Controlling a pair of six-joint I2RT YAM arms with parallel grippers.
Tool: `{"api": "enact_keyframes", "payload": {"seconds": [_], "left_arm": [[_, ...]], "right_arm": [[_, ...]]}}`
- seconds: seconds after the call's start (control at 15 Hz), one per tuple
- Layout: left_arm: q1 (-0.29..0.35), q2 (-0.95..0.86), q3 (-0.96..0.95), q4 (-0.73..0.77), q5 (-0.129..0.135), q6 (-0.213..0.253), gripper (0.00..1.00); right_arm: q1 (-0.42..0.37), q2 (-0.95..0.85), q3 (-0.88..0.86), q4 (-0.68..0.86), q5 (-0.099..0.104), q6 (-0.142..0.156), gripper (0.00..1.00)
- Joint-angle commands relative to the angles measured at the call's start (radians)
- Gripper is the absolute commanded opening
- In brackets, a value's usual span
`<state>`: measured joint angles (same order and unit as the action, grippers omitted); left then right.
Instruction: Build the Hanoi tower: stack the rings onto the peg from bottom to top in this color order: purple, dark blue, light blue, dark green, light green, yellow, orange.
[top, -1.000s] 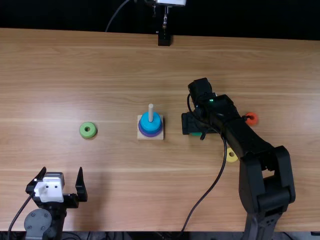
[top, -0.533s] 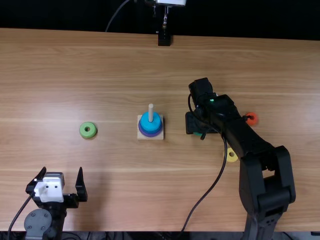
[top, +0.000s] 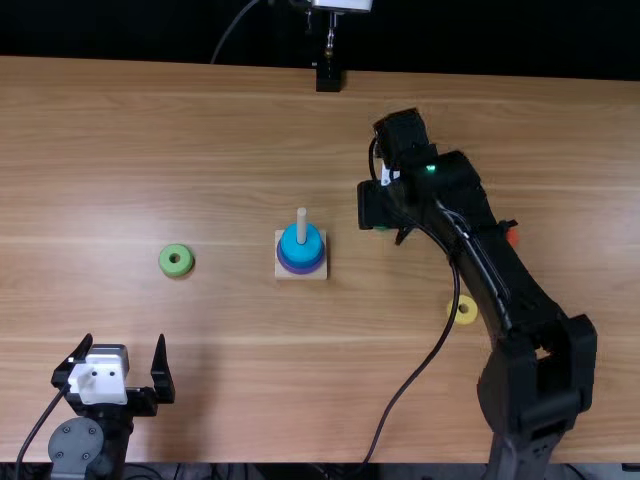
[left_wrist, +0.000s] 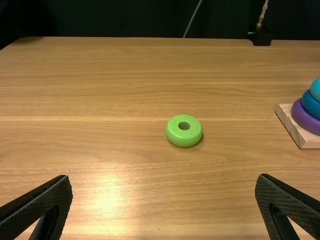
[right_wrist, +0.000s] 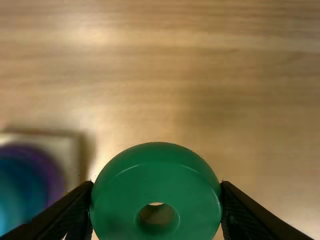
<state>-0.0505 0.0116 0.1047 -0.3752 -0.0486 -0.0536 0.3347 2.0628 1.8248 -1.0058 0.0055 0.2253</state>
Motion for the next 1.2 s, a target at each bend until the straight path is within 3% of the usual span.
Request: {"api": "enact_keyframes", "payload": {"seconds": [0.0, 0.2, 0.33, 0.6, 1.13], "left_arm": [[0.006, -0.012, -0.105, -0.079, -0.005, 0.004, 1.00], [0.006, -0.012, -0.105, -0.079, -0.005, 0.004, 1.00], [0.006, -0.012, -0.105, -0.079, -0.005, 0.004, 1.00], [0.006, -0.012, -0.105, -0.079, -0.005, 0.004, 1.00], [0.006, -0.012, -0.105, -0.079, -0.005, 0.004, 1.00]], "right_arm": [[0.041, -0.047, 0.119, -0.074, -0.020, -0.012, 0.00], [0.084, -0.020, 0.317, -0.262, -0.018, -0.067, 0.00], [0.109, 0.010, 0.418, -0.326, -0.017, -0.084, 0.00], [0.156, 0.048, 0.525, -0.337, -0.015, -0.084, 0.00], [0.254, 0.074, 0.533, -0.330, -0.013, -0.082, 0.00]]}}
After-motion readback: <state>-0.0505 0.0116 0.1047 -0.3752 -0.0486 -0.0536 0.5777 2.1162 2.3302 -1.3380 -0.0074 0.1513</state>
